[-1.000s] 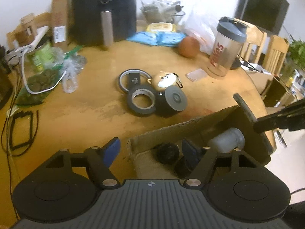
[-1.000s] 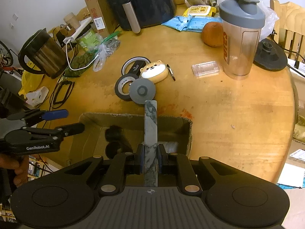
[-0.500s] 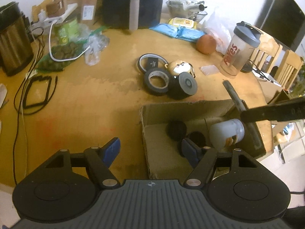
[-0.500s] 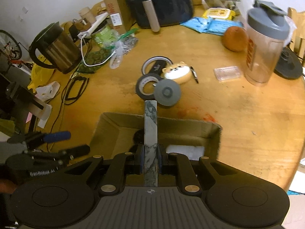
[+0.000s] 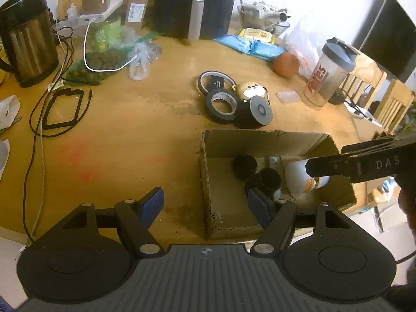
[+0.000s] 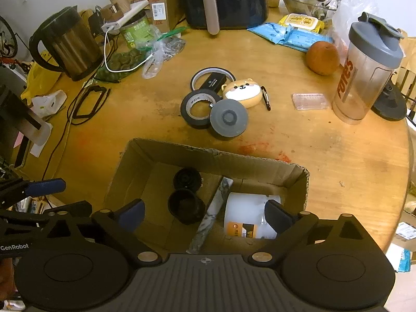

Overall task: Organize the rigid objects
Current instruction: 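Release the black knob into the box with the left tool while the right tool lowers the strip in, then reach the right tool to the grey-topped black cylinder and grasp it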

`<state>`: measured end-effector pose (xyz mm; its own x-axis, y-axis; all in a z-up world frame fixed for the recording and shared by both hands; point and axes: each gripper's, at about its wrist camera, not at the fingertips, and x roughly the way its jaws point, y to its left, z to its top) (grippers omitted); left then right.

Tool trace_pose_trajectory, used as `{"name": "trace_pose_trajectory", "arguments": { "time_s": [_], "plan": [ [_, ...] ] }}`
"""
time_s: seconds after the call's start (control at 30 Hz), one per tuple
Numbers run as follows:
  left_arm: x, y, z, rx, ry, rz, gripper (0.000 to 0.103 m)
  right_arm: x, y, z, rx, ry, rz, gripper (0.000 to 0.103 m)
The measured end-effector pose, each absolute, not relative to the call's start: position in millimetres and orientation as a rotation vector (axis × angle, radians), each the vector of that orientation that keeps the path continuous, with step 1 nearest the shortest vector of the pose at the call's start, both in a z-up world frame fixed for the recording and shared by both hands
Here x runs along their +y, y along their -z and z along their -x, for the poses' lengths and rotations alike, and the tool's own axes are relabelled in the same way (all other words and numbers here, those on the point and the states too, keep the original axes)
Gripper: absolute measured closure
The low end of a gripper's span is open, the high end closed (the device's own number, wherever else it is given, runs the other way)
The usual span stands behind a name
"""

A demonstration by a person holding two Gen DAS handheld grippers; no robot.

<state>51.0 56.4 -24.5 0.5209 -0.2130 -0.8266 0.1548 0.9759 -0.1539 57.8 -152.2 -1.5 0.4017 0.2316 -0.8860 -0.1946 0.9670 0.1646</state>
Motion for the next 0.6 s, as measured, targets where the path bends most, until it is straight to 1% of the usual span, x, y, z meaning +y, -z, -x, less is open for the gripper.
{"name": "trace_pose_trajectory", "arguments": {
  "time_s": [0.1, 0.6],
  "plan": [
    [53, 22, -53, 0.991, 0.234, 0.056, 0.032, -154, -2, -57, 1.113, -0.258, -0.038, 0.0],
    [34, -2, -85, 0.918, 0.353, 0.049, 0.032, -190, -32, -78, 1.022, -0.155, -0.072, 0.0]
  ]
}}
